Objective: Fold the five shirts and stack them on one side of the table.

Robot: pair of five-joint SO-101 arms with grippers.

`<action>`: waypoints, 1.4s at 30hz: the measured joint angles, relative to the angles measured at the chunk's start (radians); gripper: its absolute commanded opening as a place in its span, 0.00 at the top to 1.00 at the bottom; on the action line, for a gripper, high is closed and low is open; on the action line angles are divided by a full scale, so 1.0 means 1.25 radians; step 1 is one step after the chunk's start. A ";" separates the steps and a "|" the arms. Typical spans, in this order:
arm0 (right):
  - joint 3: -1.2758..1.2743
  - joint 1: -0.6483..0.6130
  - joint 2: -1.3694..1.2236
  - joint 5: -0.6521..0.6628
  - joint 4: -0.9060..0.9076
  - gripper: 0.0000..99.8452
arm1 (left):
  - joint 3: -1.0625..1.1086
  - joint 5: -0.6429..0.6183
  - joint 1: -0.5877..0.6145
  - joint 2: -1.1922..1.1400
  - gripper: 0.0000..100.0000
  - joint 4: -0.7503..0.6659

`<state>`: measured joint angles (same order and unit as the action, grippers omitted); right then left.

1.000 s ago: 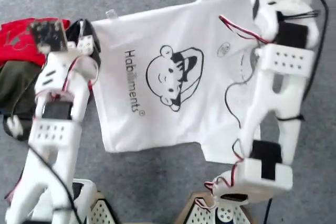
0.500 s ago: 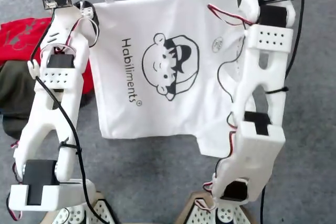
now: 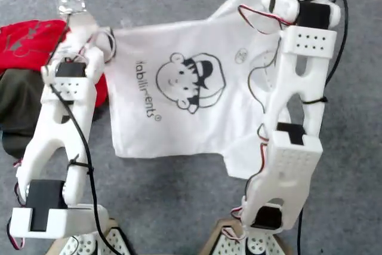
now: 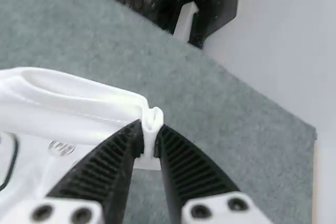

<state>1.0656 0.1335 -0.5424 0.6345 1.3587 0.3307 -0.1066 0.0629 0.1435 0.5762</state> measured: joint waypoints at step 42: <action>-1.401 0.249 0.679 0.217 -0.182 0.99 | 0.532 0.142 -0.097 0.223 0.97 0.250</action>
<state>-0.6851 0.4450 0.3061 0.9060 1.1316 0.9950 0.0713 -0.0583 0.4227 0.8892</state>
